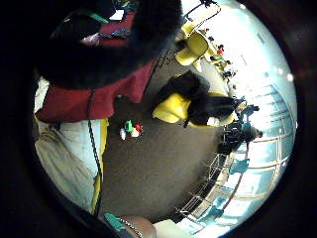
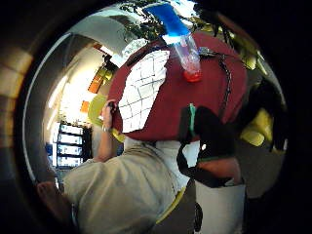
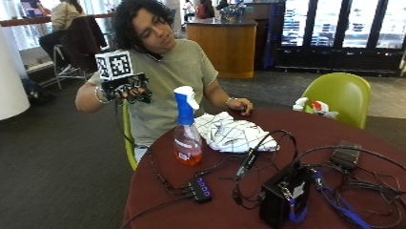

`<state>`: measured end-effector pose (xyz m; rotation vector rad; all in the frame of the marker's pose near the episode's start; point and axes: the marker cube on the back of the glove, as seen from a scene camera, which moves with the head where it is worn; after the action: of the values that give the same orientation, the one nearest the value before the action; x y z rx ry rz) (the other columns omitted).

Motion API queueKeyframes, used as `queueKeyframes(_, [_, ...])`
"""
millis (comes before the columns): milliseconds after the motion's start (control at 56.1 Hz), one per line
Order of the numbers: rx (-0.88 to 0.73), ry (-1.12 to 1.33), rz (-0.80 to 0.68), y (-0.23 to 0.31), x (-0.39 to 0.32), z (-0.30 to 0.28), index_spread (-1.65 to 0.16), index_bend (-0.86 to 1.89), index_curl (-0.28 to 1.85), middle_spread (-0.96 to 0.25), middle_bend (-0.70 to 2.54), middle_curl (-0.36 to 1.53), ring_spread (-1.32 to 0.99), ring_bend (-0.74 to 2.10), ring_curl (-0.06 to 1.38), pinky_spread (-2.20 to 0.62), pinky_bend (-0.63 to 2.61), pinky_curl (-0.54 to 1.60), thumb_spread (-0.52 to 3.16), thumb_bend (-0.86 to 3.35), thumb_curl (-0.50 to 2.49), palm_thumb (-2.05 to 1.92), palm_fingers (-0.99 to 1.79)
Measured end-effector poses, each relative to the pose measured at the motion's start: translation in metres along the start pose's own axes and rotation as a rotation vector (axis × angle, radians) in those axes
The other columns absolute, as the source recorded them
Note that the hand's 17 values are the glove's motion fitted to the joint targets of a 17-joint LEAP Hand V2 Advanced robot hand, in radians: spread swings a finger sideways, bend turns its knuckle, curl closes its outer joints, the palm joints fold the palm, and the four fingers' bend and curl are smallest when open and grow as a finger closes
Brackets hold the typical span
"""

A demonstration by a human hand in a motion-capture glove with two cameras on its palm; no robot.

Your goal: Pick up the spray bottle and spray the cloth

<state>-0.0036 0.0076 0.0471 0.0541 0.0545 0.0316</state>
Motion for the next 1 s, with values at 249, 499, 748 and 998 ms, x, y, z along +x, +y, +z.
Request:
queueKeyframes(249, [0.010, 0.023, 0.001, 0.028, -0.005, -0.005, -0.42, 0.15, 0.30, -0.02, 0.18, 0.33, -0.03, 0.31, 0.33, 0.21, 0.44, 0.36, 1.24, -0.02, 0.49, 0.58, 0.28])
queueKeyframes(499, [0.015, -0.080, -0.004, 0.010, -0.005, 0.002, -0.42, 0.15, 0.28, -0.02, 0.18, 0.32, -0.04, 0.30, 0.33, 0.21, 0.43, 0.35, 1.21, -0.02, 0.45, 0.56, 0.28])
queueKeyframes(748, [0.105, -0.515, 0.053, -0.048, -0.022, 0.026, -0.39, 0.13, 0.26, 0.01, 0.19, 0.31, -0.02, 0.34, 0.33, 0.21, 0.42, 0.35, 1.18, -0.02, 0.43, 0.58, 0.32])
queueKeyframes(998, [0.411, -1.062, 0.181, -0.156, -0.028, 0.047, -0.33, 0.12, 0.24, 0.05, 0.19, 0.32, 0.00, 0.38, 0.34, 0.21, 0.43, 0.36, 1.08, -0.02, 0.42, 0.67, 0.34])
